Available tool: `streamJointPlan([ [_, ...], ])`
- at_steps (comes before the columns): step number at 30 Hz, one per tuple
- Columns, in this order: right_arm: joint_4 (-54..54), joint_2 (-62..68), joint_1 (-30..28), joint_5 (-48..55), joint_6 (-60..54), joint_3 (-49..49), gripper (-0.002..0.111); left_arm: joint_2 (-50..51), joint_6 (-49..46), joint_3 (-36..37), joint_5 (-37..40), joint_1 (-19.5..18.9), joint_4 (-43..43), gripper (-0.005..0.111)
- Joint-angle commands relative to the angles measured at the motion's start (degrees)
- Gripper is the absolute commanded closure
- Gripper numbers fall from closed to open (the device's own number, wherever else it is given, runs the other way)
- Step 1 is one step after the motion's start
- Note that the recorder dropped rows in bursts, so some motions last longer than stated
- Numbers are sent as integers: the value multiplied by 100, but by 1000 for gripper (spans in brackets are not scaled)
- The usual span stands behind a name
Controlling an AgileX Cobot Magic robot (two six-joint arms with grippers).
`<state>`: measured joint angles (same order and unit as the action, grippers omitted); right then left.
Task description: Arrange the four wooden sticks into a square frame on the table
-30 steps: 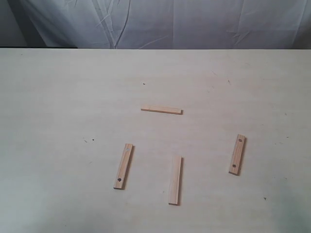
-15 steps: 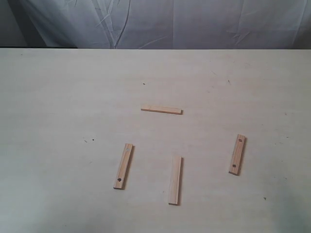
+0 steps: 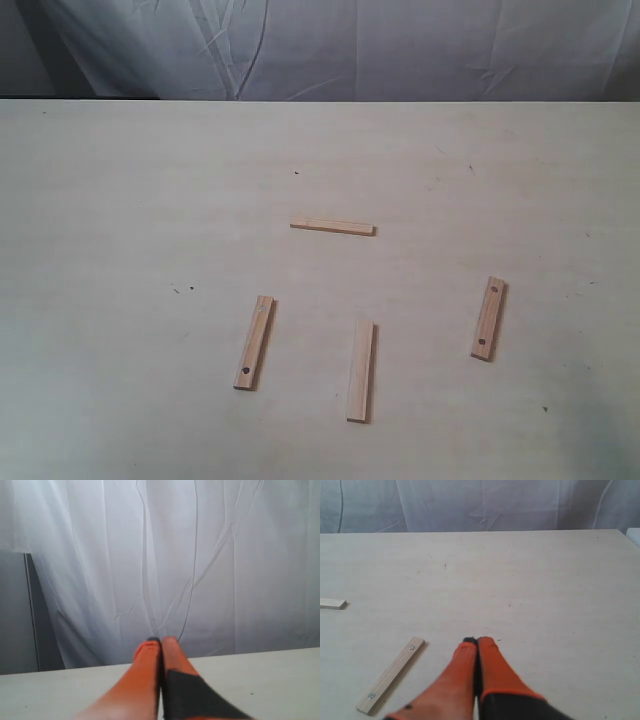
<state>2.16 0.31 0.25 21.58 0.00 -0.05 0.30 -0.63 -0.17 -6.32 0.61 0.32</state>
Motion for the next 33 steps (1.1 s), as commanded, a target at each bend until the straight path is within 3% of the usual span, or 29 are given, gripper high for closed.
streamJointPlan([
  [1, 24, -31, -25, -75, 0, 5, 108, -30, 27, 17, -271, -5, 54, 107],
  [10, 24, -31, -25, -75, 0, 5, 108, -30, 63, 17, -772, -5, 54, 107],
  [18, 24, -31, -25, -65, 0, 5, 108, -30, 63, -188, -546, -5, 42, 107],
  [20, 24, -31, -25, -65, 0, 5, 108, -30, 63, -557, -23, -5, 145, 107],
  [22, 24, -31, -25, -65, 0, 5, 108, 228, 63, -1203, 1087, -5, 508, 107],
  [29, 24, -31, -25, -65, 0, 5, 108, 2624, -106, -3380, 3808, 26, 343, 107],
  [33, 24, -31, -25, -84, 0, 5, 108, 4311, -198, -4150, 4623, 546, -297, 107],
])
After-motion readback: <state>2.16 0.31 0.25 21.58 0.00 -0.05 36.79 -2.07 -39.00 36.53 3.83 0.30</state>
